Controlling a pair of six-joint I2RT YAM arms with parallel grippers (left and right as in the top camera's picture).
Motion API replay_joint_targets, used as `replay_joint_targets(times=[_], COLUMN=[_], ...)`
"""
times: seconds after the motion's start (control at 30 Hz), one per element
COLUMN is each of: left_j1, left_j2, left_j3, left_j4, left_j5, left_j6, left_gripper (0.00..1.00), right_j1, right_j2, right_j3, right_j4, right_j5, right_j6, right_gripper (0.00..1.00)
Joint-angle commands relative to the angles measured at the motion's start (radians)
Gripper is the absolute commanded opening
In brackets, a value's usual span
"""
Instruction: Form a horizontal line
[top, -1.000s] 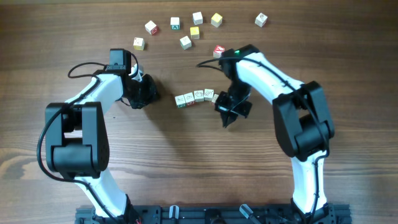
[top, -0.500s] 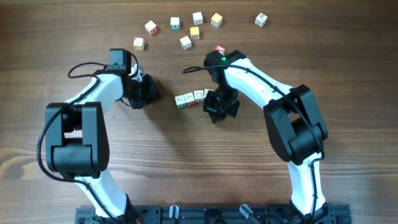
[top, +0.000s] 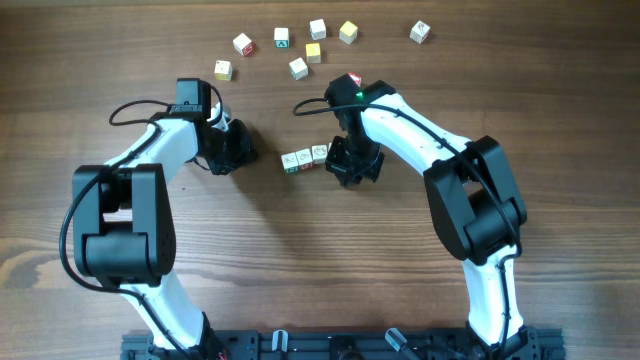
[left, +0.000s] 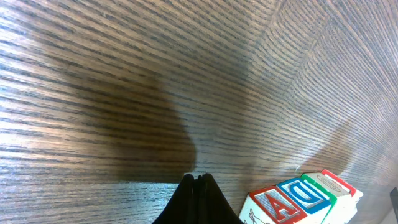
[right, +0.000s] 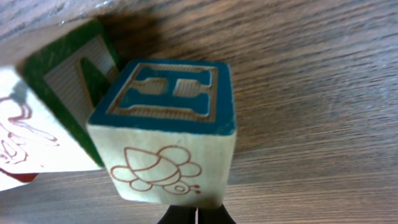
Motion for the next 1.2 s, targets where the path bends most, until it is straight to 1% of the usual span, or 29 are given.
replay_joint_targets(times=[0.0,0.3,0.67,0.8,0.93,1.03,1.17], left_j1=[-0.003,-0.003,-0.003,-0.003,-0.003,-0.003,-0.003], left_j2=[0.008,0.008,0.008,0.008,0.008,0.008,0.008], left_j3=[-0.009,-0.009,-0.009,-0.009,-0.01,-0.01,-0.01], left_j4=[0.003,0.003,0.003,0.002,0.002,0.002,-0.002], left_j5=[-0.01,-0.01,-0.01,-0.01,-0.01,-0.01,-0.018], left_j6=[-0.005,-0.005,-0.005,-0.004,-0.002,-0.002,0.003], left_gripper=[0.05,0.04,0.04,0.04,0.04,0.04,0.04], right_j1=[-0.002,-0.002,-0.002,-0.002,-0.002,-0.002,-0.011], right_j2=[0.014,0.014,0.014,0.014,0.014,0.014,0.014], right_j3=[-0.003,-0.003,-0.003,-0.003,-0.003,-0.003,-0.003], right_j4=[0.01,0.031,0.048,0.009,-0.085,-0.131,-0.119], right_j5=[0.058,0.104,0.104,0.103,0.107,0.162,0.267], right_j6=[0.018,0.019,0.015,-0.013,-0.036,-0.035,-0.034], right_gripper=[0.04,0.04,0.04,0.04,0.04,0.04,0.04])
